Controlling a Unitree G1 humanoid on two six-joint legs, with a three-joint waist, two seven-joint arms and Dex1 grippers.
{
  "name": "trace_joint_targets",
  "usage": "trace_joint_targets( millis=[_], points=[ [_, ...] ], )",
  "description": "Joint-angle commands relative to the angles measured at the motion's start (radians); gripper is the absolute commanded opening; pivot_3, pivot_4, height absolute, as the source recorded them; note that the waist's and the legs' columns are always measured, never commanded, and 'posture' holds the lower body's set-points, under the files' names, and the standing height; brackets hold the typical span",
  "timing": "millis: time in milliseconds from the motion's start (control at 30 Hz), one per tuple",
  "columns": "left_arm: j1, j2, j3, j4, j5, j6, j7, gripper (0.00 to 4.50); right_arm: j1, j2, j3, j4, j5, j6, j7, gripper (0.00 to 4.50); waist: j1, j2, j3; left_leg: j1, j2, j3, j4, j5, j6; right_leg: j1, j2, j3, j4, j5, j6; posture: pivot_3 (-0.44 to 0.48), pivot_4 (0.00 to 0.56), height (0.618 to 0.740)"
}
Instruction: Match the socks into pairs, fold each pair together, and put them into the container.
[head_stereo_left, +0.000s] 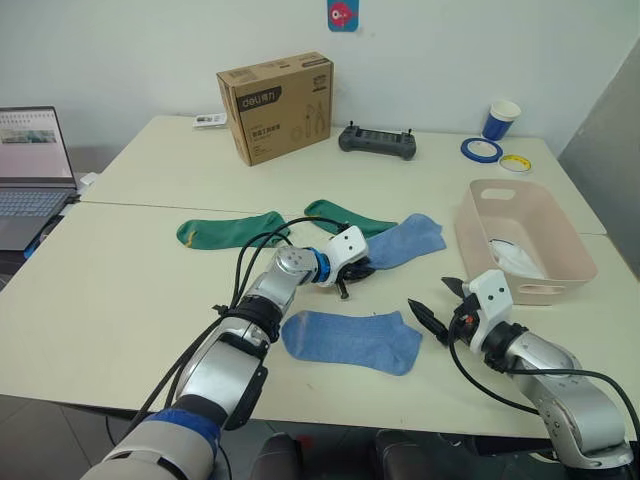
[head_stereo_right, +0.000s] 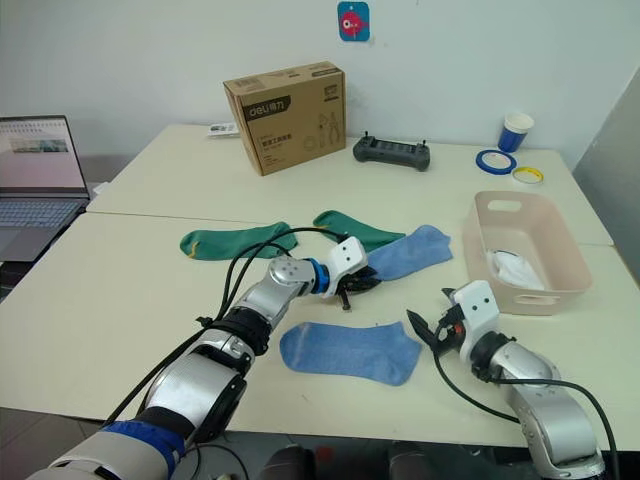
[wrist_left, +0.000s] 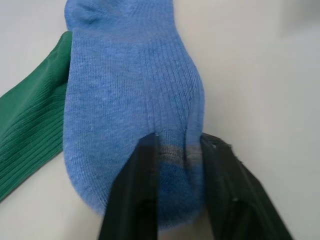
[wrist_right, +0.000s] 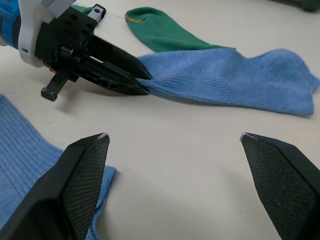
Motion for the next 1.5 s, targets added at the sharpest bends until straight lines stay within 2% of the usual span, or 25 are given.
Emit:
trace_joint_targets(
  millis=[33, 167, 267, 367, 533, 600, 733, 833, 933, 1033, 1167, 1400, 1500],
  points=[
    [-0.008, 0.011, 0.025, -0.008, -0.008, -0.004, 0.001, 0.02, -0.027, -0.003, -0.007, -0.030, 0.000, 0.003, -0.001, 4.50, 0.001, 0.000, 0.000, 0.000, 0.000, 0.000, 0.000, 0.000, 0.000, 0.000, 0.000, 0.000, 0.000, 0.000, 0.000, 0.000, 0.150, 0.740],
    [0.025, 0.045, 0.027, -0.109, -0.036, -0.046, -0.090, 0.02, -0.036, -0.012, -0.008, -0.026, -0.005, 0.004, 0.011, 4.50, 0.000, 0.000, 0.000, -0.001, 0.000, 0.000, -0.001, 0.000, 0.000, -0.001, 0.000, 0.000, 0.000, 0.000, 0.000, 0.000, 0.150, 0.740],
    [0.098, 0.129, 0.014, -0.319, -0.074, -0.009, -0.229, 0.02, -0.034, -0.025, -0.031, -0.022, 0.001, 0.008, 0.024, 4.50, -0.002, 0.000, 0.000, 0.000, 0.001, 0.000, -0.002, 0.000, 0.000, -0.001, 0.000, 0.000, 0.000, 0.000, 0.000, 0.000, 0.150, 0.740],
    [0.189, 0.224, 0.013, -0.570, -0.130, 0.128, -0.343, 0.02, -0.023, -0.049, -0.057, -0.009, -0.003, 0.001, 0.039, 4.50, -0.001, 0.000, 0.000, 0.000, 0.001, 0.000, -0.003, 0.000, 0.000, -0.001, 0.000, 0.000, 0.000, 0.001, -0.004, 0.000, 0.150, 0.740],
    [0.344, 0.382, -0.001, -1.002, -0.227, 0.386, -0.449, 0.02, -0.023, -0.088, -0.087, 0.035, -0.013, -0.019, 0.066, 4.50, -0.001, 0.000, 0.000, 0.000, 0.001, 0.001, -0.002, 0.000, 0.000, -0.001, -0.001, 0.000, 0.000, 0.000, -0.003, 0.000, 0.150, 0.740],
    [0.378, 0.435, -0.013, -1.110, -0.244, 0.466, -0.466, 0.02, -0.029, -0.091, -0.099, 0.045, -0.008, -0.020, 0.071, 4.50, 0.000, 0.001, 0.000, 0.000, 0.001, 0.001, -0.002, 0.000, 0.000, -0.001, -0.001, 0.000, 0.000, 0.000, -0.003, 0.000, 0.150, 0.740],
    [0.398, 0.487, -0.025, -1.199, -0.251, 0.560, -0.454, 0.02, -0.051, -0.079, -0.118, 0.068, 0.009, 0.010, 0.069, 4.50, 0.004, 0.001, 0.000, 0.000, 0.001, 0.001, 0.000, 0.000, 0.000, 0.000, -0.001, 0.000, 0.000, 0.000, -0.002, 0.000, 0.150, 0.740],
    [0.425, 0.476, -0.016, -1.282, -0.340, 0.726, -0.438, 0.02, -0.093, -0.044, -0.131, 0.067, 0.062, 0.062, 0.054, 4.50, 0.003, 0.001, 0.000, 0.000, 0.001, 0.001, 0.000, 0.000, 0.000, 0.000, -0.001, 0.001, 0.000, 0.000, -0.002, 0.000, 0.150, 0.740],
    [0.459, 0.488, -0.043, -1.316, -0.379, 0.742, -0.458, 0.02, -0.101, -0.041, -0.122, 0.069, 0.048, 0.076, 0.043, 4.50, 0.003, 0.001, 0.000, 0.000, 0.001, 0.001, 0.000, 0.000, 0.000, -0.001, -0.001, 0.000, 0.000, 0.000, -0.003, 0.000, 0.150, 0.740],
    [0.493, 0.536, -0.062, -1.358, -0.443, 0.785, -0.513, 0.67, -0.080, -0.048, -0.112, 0.076, 0.032, 0.069, 0.048, 4.50, 0.003, 0.001, 0.000, 0.000, 0.002, 0.000, -0.002, 0.000, 0.000, -0.001, 0.000, 0.000, 0.000, -0.002, -0.005, 0.000, 0.150, 0.740],
    [0.474, 0.536, -0.045, -1.329, -0.480, 0.805, -0.496, 1.93, -0.070, -0.053, -0.111, 0.088, 0.026, 0.065, 0.057, 4.50, 0.005, 0.001, 0.000, 0.000, 0.002, 0.000, -0.002, 0.000, 0.000, -0.001, 0.000, -0.001, 0.000, -0.003, -0.006, 0.000, 0.150, 0.740],
    [0.325, 0.438, 0.028, -1.023, -0.497, 0.712, -0.463, 4.16, -0.058, -0.056, -0.097, 0.120, 0.016, 0.049, 0.086, 4.50, 0.008, 0.001, 0.000, 0.000, 0.001, 0.001, 0.001, 0.000, 0.000, 0.000, -0.001, 0.000, 0.000, -0.002, -0.005, 0.000, 0.150, 0.740],
    [0.256, 0.377, 0.030, -0.925, -0.495, 0.656, -0.458, 4.16, -0.041, -0.065, -0.101, 0.095, 0.034, 0.045, 0.112, 4.50, 0.009, 0.001, 0.000, 0.000, 0.001, 0.001, 0.000, 0.000, 0.000, -0.001, 0.000, 0.000, 0.000, -0.001, -0.004, 0.000, 0.150, 0.740]
  ],
)
